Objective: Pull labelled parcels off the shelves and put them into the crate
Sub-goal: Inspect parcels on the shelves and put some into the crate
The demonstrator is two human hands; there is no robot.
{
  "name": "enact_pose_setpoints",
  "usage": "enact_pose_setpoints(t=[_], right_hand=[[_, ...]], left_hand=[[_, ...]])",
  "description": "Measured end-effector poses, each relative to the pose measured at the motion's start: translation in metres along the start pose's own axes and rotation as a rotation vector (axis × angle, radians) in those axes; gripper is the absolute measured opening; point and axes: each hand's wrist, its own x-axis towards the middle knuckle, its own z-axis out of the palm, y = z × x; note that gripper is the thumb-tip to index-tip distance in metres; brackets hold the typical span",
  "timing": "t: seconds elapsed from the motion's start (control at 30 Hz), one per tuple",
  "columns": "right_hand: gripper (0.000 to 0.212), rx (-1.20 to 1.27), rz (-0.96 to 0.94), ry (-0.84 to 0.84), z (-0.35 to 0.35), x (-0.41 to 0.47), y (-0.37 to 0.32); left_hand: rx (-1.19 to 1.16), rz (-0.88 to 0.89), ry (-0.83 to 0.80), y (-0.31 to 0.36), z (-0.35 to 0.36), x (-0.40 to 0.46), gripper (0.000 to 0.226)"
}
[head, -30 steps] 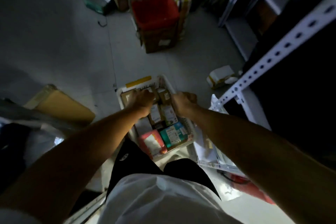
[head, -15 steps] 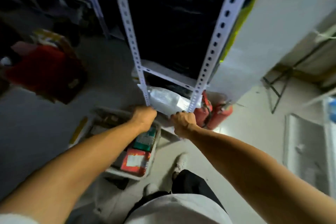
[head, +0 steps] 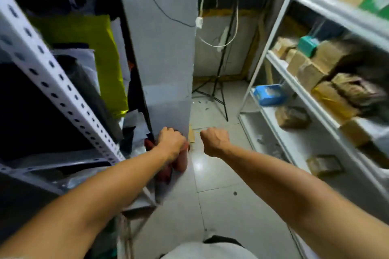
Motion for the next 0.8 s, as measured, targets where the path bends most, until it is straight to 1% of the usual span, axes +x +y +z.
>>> enact_pose_setpoints(t=[0.13,0.2,0.3,0.4,0.53,0.7,0.8], right_hand=[[0.026,-0.001,0.139,0.009,-0.010,0.009,0.086],[0.026,0.007,0.210,0.014,-0.010,0.013,0.120],[0.021,0.035,0.310,0.004,-0.014,0.019,0.159],[0.015,0.071,0.381,-0.005,-0.017,0.031,0.190],[0.021,0.129,0.479,0.017,-0.022,0.062,0.221],[0.024,0.200,0.604,0.048,-0.031,0.113,0.258],[0.026,0.239,0.651,0.046,-0.035,0.140,0.278]], left_hand=[[0.068,0.075,0.121,0.034,-0.065,0.058,0.029],[0.076,0.110,0.169,0.051,-0.090,0.080,0.028],[0.089,0.171,0.253,0.071,-0.118,0.113,0.021],[0.113,0.243,0.313,0.083,-0.142,0.147,0.017],[0.107,0.304,0.352,0.084,-0.172,0.199,0.022],[0.115,0.405,0.404,0.072,-0.209,0.268,0.018],[0.099,0.458,0.419,0.067,-0.229,0.302,0.020]])
